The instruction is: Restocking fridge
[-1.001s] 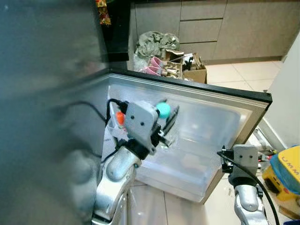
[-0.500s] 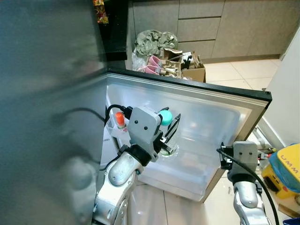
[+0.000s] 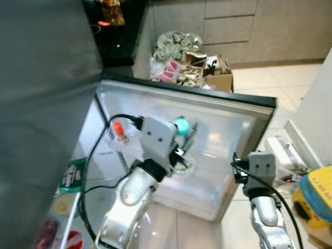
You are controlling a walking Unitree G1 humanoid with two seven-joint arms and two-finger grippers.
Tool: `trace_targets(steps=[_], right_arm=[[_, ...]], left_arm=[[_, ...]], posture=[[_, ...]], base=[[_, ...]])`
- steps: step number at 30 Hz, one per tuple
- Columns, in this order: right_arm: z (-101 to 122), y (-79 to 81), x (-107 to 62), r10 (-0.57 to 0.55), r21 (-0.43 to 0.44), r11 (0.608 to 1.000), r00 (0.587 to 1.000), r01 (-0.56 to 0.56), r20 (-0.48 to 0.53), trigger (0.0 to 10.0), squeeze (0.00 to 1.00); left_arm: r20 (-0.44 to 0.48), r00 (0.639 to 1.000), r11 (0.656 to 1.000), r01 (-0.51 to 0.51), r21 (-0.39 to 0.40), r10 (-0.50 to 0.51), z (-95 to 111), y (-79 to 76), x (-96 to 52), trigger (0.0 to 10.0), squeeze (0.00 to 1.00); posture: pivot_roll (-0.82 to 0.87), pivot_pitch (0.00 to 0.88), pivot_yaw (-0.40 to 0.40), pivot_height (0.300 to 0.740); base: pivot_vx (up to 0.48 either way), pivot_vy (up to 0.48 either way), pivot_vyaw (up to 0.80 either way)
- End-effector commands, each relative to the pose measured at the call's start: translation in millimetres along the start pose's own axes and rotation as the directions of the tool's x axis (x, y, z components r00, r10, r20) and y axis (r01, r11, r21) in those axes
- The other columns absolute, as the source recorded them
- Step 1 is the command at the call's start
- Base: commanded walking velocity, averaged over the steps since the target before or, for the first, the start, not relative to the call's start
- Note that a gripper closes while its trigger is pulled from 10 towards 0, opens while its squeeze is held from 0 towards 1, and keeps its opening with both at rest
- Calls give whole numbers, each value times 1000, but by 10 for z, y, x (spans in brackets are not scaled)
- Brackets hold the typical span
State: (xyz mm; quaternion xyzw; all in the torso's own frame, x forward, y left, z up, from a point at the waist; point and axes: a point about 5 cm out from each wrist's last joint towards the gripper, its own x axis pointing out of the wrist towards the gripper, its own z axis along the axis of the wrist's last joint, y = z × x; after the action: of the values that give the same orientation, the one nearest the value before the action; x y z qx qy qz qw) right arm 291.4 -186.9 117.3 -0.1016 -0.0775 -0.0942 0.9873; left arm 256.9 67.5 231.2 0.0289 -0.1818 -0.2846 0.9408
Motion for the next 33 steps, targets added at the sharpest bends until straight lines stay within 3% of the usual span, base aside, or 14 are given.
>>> trace_targets(steps=[1,12,16,20,25,33], right_arm=[[-50,19,-36,1,4,1000,1000,0,-26,10000,0],[-38,58,-35,53,24,998,998,-52,-23,10000,0],[-10,106,-40,89,34,995,996,-89,-12,10000,0],[-6,123,-41,96,34,995,995,-96,-12,10000,0],[29,218,-40,129,38,991,992,-129,1,10000,0],[-52,251,-65,143,41,989,989,-142,-29,10000,0]], left_arm=[[-33,999,1000,-16,-20,15,-68,14,-16,10000,0],[-49,991,992,-128,-19,127,-77,226,7,10000,0],[-26,981,981,-193,15,193,-26,404,60,10000,0],[-15,982,981,-188,40,189,12,468,92,10000,0],[53,991,988,-125,86,121,180,532,272,10000,0],[118,989,991,-96,92,85,325,545,495,10000,0]], posture=[[-212,160,25,740],[-209,165,26,740],[-208,167,27,740],[-205,168,29,740],[-202,169,35,740],[-204,163,41,740]], base=[[0,0,0],[0,0,0],[0,0,0],[0,0,0],[0,0,0],[0,0,0]])
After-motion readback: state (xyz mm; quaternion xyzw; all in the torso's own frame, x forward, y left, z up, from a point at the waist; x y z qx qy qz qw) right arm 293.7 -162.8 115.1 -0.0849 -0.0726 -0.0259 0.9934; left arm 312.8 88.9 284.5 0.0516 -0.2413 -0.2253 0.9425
